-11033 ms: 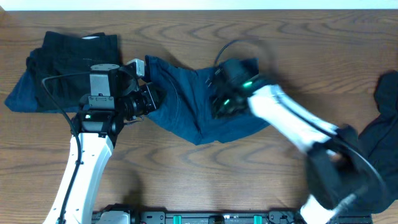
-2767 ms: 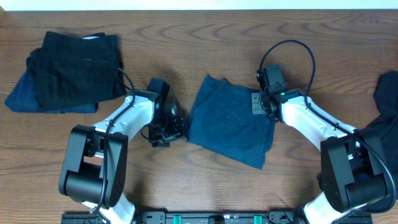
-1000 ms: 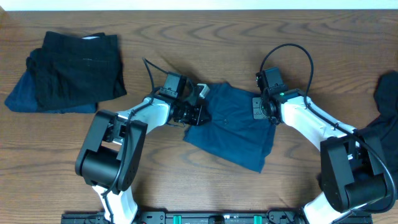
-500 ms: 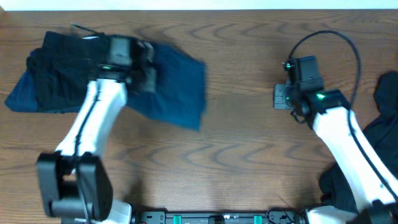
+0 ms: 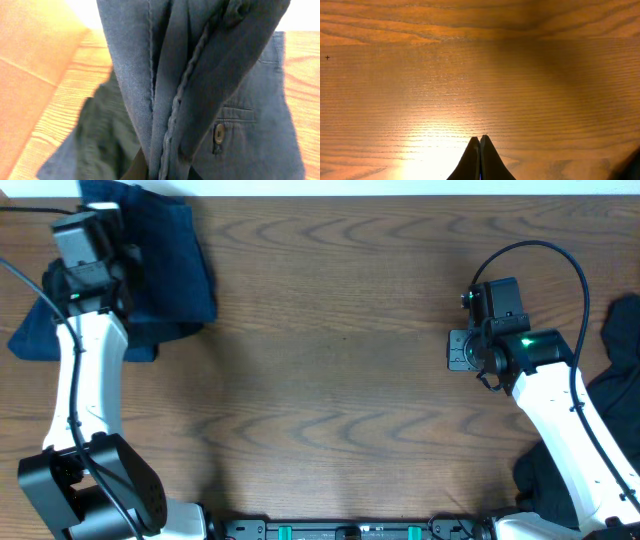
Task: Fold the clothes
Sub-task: 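Carry the folded shorts with the left gripper onto the upper-left stack, then open the left gripper and press the shorts flat on the stack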
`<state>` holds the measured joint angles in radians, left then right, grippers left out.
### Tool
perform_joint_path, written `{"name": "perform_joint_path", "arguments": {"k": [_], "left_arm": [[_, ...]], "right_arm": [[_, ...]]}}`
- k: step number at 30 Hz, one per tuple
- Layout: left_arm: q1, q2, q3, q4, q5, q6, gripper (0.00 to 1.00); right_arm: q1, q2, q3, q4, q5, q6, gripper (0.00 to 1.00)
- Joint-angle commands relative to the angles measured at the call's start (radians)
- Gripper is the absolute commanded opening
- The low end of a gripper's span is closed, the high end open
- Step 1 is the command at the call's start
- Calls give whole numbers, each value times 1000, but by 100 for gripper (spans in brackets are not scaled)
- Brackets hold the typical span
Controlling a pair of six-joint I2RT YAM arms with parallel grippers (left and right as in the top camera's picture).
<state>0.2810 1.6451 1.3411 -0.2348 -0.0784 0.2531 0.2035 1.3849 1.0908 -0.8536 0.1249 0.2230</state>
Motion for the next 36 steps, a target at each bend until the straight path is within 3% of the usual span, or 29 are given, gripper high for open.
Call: {"name": "perform_joint_path", "arguments": {"k": [1,9,14,16,18,20,24,28,31,34,36], "left_arm": [[52,14,15,39,-23,24,6],[165,98,15,71,35,23,7],[203,143,15,100,44,23,16],[217,155,15,113,44,23,28],[232,161,15,118,41,23,51],[251,161,15,121,39,23,98],[310,145,31,139,-99,-158,98],[332,82,45,128,6,-180,98],[322,31,45,126,166,-180,98],[304,-4,45,101,455,-196,98],[301,-10,45,98,588,-267,98]], "right_arm": [[-8,0,5,-3,6,-11,1],[-8,0,5,-3,6,-11,1],[-8,0,5,-4,6,-11,1],[-8,0,5,-6,6,-11,1],[-8,0,5,-8,6,-11,1],[-8,0,5,-9,6,-11,2],[-8,0,5,-14,6,-11,2],[-8,0,5,-13,6,-11,2],[-8,0,5,-10,6,-11,2],[-8,0,5,-11,6,-11,2],[-8,0,5,-14,6,-11,2]]}}
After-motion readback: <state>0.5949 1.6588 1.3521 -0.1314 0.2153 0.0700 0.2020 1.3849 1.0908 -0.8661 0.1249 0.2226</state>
